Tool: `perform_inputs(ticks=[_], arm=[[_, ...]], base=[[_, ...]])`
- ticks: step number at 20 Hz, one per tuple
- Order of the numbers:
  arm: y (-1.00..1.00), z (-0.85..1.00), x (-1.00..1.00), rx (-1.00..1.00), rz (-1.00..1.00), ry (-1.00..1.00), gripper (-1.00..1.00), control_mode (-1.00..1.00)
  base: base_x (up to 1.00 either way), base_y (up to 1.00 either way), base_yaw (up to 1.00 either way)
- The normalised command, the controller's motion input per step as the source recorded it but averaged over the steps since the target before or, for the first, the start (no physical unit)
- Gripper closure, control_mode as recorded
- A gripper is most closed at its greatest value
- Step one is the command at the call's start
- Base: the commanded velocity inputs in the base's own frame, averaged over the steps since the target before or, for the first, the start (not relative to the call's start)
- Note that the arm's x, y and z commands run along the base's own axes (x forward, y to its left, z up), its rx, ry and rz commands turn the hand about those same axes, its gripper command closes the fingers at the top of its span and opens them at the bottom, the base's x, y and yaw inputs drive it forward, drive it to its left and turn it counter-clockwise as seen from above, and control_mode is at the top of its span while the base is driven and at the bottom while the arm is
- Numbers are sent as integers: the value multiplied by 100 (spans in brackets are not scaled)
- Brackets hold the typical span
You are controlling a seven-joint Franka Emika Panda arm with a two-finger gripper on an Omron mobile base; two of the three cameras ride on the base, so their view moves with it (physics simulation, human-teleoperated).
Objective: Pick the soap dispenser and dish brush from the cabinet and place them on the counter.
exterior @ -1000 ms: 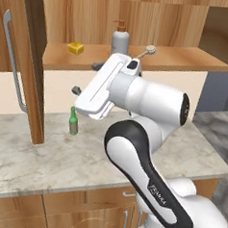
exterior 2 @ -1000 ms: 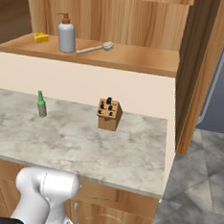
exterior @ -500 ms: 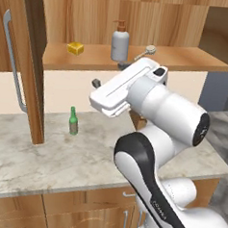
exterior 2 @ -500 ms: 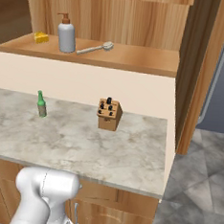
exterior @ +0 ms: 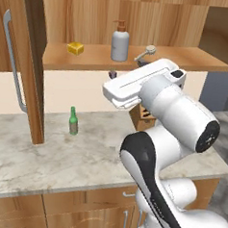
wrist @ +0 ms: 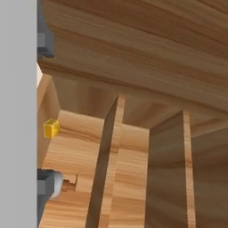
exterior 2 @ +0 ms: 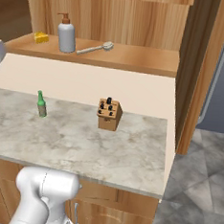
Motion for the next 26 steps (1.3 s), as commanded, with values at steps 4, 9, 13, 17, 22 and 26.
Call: perform_inputs(ticks=[4,9,13,17,22,26], arm=[[-35,13,0,3,-12,4,-100,-100],[-36,10,0,0,-12,5,-100,-100],[-34,5,5,0,-10,4,-100,-100],[-32,1,16,6,-5,2,-100,-100],[-29,0,19,8,-2,0,-100,-100],[-18,1,11,5,0,0,-100,-100]], base=[[0,0,0],[0,0,0],[0,0,0],[0,0,0],[0,0,0],[0,0,0]])
